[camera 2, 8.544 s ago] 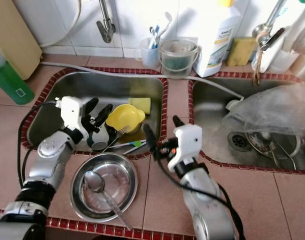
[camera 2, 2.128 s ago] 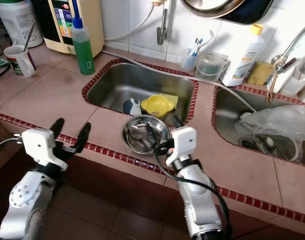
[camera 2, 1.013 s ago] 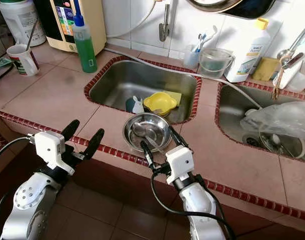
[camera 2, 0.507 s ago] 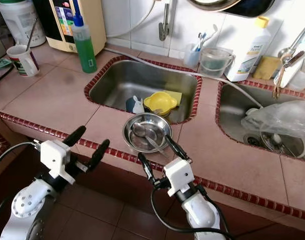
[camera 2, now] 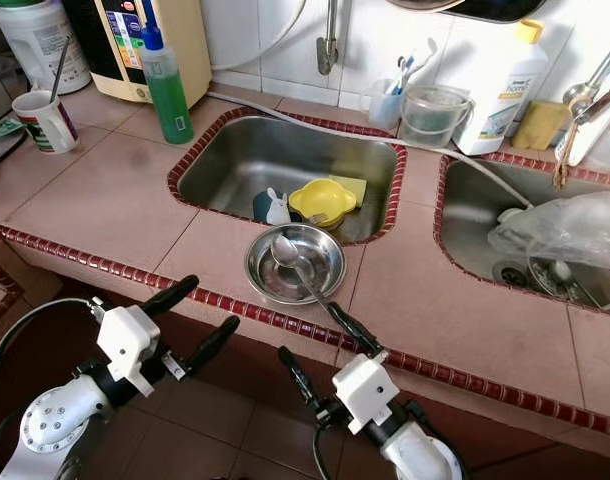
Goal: Kitchen organization
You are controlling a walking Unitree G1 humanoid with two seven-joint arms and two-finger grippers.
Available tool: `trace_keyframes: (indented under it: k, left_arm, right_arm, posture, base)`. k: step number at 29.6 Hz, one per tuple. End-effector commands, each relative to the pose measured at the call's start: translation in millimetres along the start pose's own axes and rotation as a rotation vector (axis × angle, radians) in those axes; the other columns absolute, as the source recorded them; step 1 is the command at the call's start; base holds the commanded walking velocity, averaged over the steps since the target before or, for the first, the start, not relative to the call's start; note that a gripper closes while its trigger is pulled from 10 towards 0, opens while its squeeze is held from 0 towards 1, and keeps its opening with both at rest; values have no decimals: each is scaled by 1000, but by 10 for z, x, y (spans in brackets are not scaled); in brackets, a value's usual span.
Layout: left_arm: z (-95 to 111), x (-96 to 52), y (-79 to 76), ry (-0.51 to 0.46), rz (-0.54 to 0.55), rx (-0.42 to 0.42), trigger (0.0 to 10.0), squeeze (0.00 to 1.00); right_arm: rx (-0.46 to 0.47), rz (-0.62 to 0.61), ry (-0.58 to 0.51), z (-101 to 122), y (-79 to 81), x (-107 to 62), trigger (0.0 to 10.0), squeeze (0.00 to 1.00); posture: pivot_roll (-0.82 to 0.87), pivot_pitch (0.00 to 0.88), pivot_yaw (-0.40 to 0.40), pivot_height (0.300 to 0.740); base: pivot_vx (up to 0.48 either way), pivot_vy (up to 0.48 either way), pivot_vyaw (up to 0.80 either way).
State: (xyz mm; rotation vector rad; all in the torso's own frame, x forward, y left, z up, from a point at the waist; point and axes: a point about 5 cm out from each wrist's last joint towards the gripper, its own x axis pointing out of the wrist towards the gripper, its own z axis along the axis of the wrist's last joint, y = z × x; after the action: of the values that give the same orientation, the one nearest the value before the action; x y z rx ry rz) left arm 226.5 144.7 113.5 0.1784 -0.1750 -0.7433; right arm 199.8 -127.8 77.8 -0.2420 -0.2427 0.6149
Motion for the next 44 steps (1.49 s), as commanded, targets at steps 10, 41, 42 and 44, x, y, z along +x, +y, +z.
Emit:
trace_keyframes:
  k: [10, 41, 42, 44]
  left_arm:
    - [57, 97, -28, -30, -61, 14, 10000, 0]
    - [47, 165, -218, -40, -156, 26, 10000, 0]
    - [48, 167, -220, -41, -157, 25, 10000, 0]
    - [48, 168, -219, -41, -159, 27, 10000, 0]
  right_arm:
    - [-22, -77, -58, 101, -24, 56, 10000, 0]
    - [33, -228, -41, 147, -208, -65, 10000, 0]
    - [33, -228, -37, 141, -220, -68, 10000, 0]
    - [33, -224, -29, 131, -239, -75, 10000, 0]
  posture:
    - [-31, 85, 90, 740]
    - [-58, 114, 96, 740]
    - [-58, 115, 96, 740]
    - [-60, 115, 96, 740]
  base:
    - [0, 0, 0]
    - [0, 0, 0]
    - [0, 0, 0]
    - [0, 0, 0]
